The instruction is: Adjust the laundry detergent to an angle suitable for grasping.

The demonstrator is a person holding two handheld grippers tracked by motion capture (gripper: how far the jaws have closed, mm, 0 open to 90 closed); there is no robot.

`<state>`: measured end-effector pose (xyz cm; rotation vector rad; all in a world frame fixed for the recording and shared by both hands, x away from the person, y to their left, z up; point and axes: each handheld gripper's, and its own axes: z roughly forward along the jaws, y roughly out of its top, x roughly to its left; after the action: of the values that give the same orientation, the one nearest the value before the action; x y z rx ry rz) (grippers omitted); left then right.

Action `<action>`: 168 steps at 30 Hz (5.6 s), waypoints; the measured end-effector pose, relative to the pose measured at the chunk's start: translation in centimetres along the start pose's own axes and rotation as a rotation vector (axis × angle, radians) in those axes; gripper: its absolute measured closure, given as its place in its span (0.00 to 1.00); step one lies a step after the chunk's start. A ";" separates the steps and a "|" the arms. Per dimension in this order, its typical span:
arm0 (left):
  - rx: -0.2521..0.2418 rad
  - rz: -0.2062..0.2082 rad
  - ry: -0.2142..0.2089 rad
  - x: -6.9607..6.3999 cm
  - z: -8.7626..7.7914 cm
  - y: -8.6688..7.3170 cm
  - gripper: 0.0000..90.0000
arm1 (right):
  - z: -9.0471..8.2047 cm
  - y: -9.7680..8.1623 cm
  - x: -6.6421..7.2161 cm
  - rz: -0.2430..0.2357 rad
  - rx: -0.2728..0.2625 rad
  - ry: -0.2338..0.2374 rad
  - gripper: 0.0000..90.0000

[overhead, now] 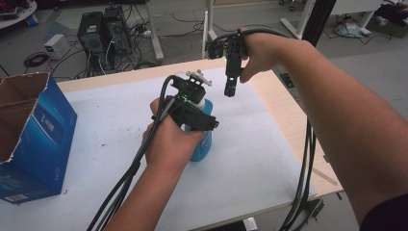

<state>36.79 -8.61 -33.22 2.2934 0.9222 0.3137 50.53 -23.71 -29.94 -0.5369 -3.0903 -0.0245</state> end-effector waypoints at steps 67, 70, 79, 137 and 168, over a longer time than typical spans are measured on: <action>0.165 0.734 -0.560 11.4 -12.6 -1.9 0.44 | -0.6 4.1 5.4 -0.080 -0.010 -0.006 0.02; 0.170 0.812 -0.574 11.3 -12.7 -2.4 0.44 | -0.5 4.1 5.3 -0.079 -0.009 -0.004 0.02; 0.173 0.951 -0.641 11.1 -12.6 -3.9 0.44 | -0.2 4.1 5.1 -0.090 0.000 -0.004 0.02; 0.170 1.043 -0.753 11.0 -9.1 -8.7 0.40 | 0.6 2.9 4.2 -0.059 -0.021 0.002 0.02; 0.304 0.904 -0.586 12.7 -12.4 -7.4 0.14 | 0.4 3.4 4.5 -0.073 -0.032 0.005 0.02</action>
<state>36.67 10.05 -28.63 2.7211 -0.4171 -0.1551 47.48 -18.99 -30.28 -0.4232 -3.1079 -0.0759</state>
